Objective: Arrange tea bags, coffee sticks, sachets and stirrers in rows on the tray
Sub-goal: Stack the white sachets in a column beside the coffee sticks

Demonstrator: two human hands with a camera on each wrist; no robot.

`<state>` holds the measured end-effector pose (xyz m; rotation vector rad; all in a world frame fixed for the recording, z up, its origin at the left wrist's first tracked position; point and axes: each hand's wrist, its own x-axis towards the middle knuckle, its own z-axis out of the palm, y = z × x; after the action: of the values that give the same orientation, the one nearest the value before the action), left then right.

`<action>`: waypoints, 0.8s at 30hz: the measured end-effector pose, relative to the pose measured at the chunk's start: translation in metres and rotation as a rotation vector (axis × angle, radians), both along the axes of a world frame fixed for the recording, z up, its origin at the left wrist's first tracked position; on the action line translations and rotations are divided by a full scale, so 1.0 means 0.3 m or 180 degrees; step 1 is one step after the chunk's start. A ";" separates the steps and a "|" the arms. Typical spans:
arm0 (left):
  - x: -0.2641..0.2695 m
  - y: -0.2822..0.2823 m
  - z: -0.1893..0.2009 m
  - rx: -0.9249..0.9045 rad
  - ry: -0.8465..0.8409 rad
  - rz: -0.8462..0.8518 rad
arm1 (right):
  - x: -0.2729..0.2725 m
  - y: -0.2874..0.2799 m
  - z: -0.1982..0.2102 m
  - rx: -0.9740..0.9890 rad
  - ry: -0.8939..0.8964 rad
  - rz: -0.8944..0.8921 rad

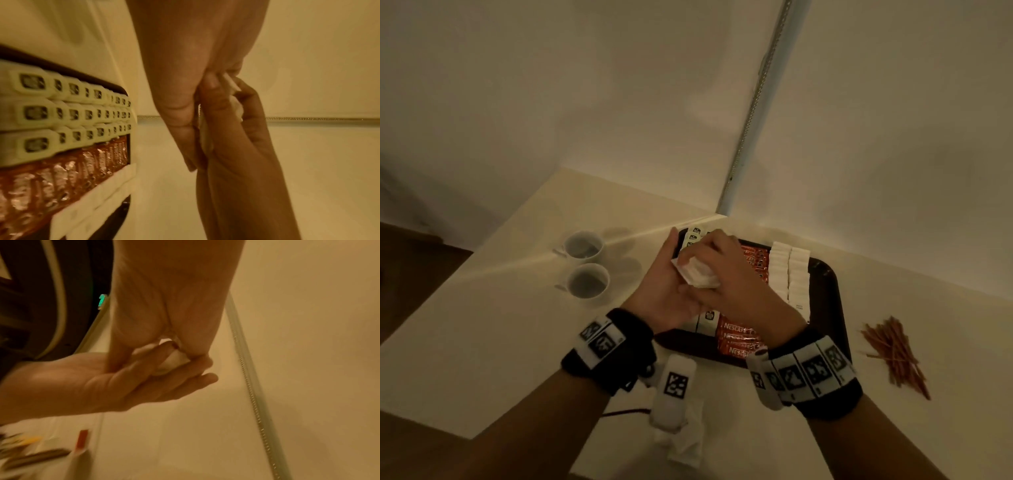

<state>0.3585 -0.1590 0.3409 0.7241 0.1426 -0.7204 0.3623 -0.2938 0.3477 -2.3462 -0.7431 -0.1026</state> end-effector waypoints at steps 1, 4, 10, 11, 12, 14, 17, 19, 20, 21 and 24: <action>0.019 -0.027 0.014 -0.0082 0.0056 0.0087 | 0.005 -0.021 0.012 0.0007 0.0011 -0.0062; 0.056 -0.087 0.034 -0.0051 0.0074 0.0221 | 0.004 -0.095 0.050 0.0188 0.0207 -0.0341; 0.052 -0.160 0.034 0.0528 -0.0101 0.0154 | -0.033 -0.241 0.057 0.0903 0.0359 -0.1045; 0.048 -0.171 0.034 0.0562 -0.0134 0.0184 | -0.042 -0.253 0.052 0.1034 0.0505 -0.1107; 0.043 -0.182 0.033 0.0599 -0.0175 0.0209 | -0.052 -0.259 0.046 0.1182 0.0667 -0.1146; 0.039 -0.205 0.028 0.0730 -0.0323 0.0254 | -0.067 -0.268 0.037 0.1441 0.0911 -0.1156; 0.036 -0.229 0.028 0.1002 -0.0492 0.0352 | -0.074 -0.275 0.029 0.1420 0.0970 -0.1166; 0.035 -0.238 0.032 0.1089 -0.0518 0.0375 | -0.072 -0.280 0.028 0.1398 0.0945 -0.1123; 0.035 -0.241 0.032 0.1116 -0.0530 0.0375 | -0.070 -0.281 0.028 0.1361 0.0899 -0.1085; 0.034 -0.245 0.035 0.1127 -0.0532 0.0353 | -0.068 -0.283 0.027 0.1296 0.0836 -0.1059; 0.032 -0.243 0.042 0.1005 -0.0374 0.0186 | -0.057 -0.286 0.017 0.1174 0.0706 -0.1199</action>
<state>0.3679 -0.2319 0.3536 1.0573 0.1716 -0.6038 0.3450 -0.3797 0.3528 -2.0700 -0.1508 -0.1278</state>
